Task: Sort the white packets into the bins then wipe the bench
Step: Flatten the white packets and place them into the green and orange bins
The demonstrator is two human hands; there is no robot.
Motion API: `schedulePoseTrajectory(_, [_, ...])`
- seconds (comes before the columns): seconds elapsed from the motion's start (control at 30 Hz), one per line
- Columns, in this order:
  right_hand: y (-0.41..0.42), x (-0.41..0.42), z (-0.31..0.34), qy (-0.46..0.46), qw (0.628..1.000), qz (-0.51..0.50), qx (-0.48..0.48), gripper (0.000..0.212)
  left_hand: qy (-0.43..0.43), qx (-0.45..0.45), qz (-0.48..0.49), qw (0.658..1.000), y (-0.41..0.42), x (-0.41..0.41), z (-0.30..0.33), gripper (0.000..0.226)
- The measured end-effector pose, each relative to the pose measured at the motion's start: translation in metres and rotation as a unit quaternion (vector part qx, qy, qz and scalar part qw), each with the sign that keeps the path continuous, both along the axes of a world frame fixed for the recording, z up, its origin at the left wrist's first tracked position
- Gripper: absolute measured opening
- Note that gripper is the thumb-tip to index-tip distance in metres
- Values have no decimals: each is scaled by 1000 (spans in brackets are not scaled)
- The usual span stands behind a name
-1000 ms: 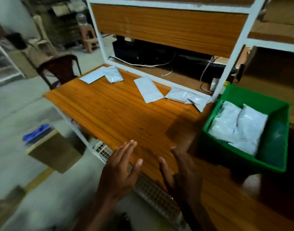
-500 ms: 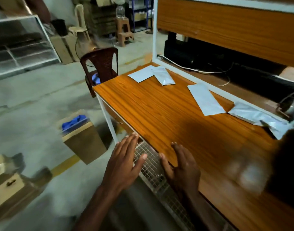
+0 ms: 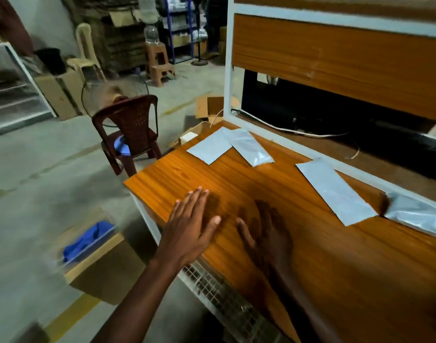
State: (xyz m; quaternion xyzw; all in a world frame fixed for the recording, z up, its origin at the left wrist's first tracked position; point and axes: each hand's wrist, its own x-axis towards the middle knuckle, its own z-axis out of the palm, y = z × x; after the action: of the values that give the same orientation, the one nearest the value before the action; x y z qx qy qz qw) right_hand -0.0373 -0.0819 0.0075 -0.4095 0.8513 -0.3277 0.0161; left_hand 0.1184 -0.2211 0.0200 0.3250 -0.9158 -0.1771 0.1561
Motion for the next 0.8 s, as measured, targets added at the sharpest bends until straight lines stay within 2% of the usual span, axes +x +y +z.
schedulePoseTrajectory(0.1, [-56, -32, 1, -24, 999, -28, 19, 89, -9, 14, -10, 1000, -61, -32, 1, 78])
schedulePoseTrajectory(0.2, [-105, -68, -1, -7, 998, -61, -2, 90, -25, 15, -35, 999, -114, -59, 6, 77])
schedulePoseTrajectory(0.27, [-136, -93, -1, 5, 997, -73, 12, 82, -29, 16, -51, 998, -149, -80, 7, 77])
schedulePoseTrajectory(0.47, [-213, -160, -6, 86, 987, -71, 118, 70, -65, 29, -99, 992, -242, -148, -19, 71])
schedulePoseTrajectory(0.57, [-246, -187, -7, 75, 973, -53, 213, 67, -94, 30, -157, 983, -280, -182, -32, 78])
schedulePoseTrajectory(0.63, [-262, -202, -10, 76, 959, -40, 270, 68, -125, -9, -181, 975, -296, -203, -36, 83])
schedulePoseTrajectory(0.8, [-284, -216, -28, 63, 933, -4, 354, 64, -180, -26, -219, 958, -329, -233, -51, 72])
